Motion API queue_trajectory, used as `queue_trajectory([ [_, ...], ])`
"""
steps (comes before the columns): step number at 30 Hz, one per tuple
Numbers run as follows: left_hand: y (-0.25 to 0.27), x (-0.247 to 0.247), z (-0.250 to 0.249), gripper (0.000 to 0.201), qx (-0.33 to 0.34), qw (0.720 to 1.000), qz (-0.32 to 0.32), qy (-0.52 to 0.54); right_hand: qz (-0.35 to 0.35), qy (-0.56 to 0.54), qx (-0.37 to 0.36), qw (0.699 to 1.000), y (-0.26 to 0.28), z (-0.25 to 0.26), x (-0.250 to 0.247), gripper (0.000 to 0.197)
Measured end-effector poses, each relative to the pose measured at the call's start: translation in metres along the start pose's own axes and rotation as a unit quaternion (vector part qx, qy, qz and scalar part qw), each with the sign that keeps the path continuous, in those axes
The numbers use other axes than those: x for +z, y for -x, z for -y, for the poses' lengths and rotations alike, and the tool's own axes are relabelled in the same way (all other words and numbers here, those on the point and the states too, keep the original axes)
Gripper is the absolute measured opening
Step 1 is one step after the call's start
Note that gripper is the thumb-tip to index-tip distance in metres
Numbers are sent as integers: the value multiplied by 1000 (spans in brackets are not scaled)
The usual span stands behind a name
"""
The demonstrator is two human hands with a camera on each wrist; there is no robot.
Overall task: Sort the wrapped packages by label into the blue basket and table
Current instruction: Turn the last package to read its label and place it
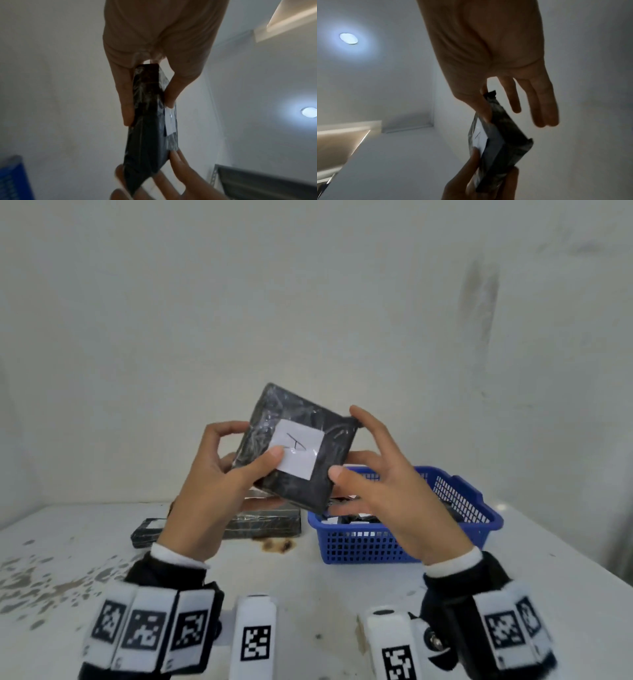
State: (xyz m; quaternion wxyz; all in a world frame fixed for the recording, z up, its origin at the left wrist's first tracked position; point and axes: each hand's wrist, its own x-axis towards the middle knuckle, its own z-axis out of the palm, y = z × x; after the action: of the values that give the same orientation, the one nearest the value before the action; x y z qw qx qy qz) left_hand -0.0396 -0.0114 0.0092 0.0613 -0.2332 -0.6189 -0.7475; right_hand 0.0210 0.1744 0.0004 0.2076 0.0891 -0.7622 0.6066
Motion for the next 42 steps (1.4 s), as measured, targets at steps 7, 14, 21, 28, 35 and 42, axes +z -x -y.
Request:
queue_trajectory([
  [7, -14, -50, 26, 31, -102, 986, -54, -117, -18, -22, 89, 996, -23, -32, 35, 62],
  [14, -9, -88, 70, 59, -285, 949, 35, -133, 2, 65, 203, 977, -28, -62, 63, 43],
  [21, -5, -100, 116, 23, -395, 917, -55, -21, 77, 175, 272, 943, -16, -90, 65, 40],
  [28, -15, -79, 167, 62, -411, 907, -85, -26, 134, 312, 290, 894, -8, -104, 55, 47],
  [35, -26, -56, 194, 60, -386, 874, -95, -279, 199, 363, 296, 861, -1, -114, 43, 50],
  [42, -42, -54, 208, 51, -341, 847, -83, -400, 222, 384, 279, 852, -4, -129, 37, 49],
])
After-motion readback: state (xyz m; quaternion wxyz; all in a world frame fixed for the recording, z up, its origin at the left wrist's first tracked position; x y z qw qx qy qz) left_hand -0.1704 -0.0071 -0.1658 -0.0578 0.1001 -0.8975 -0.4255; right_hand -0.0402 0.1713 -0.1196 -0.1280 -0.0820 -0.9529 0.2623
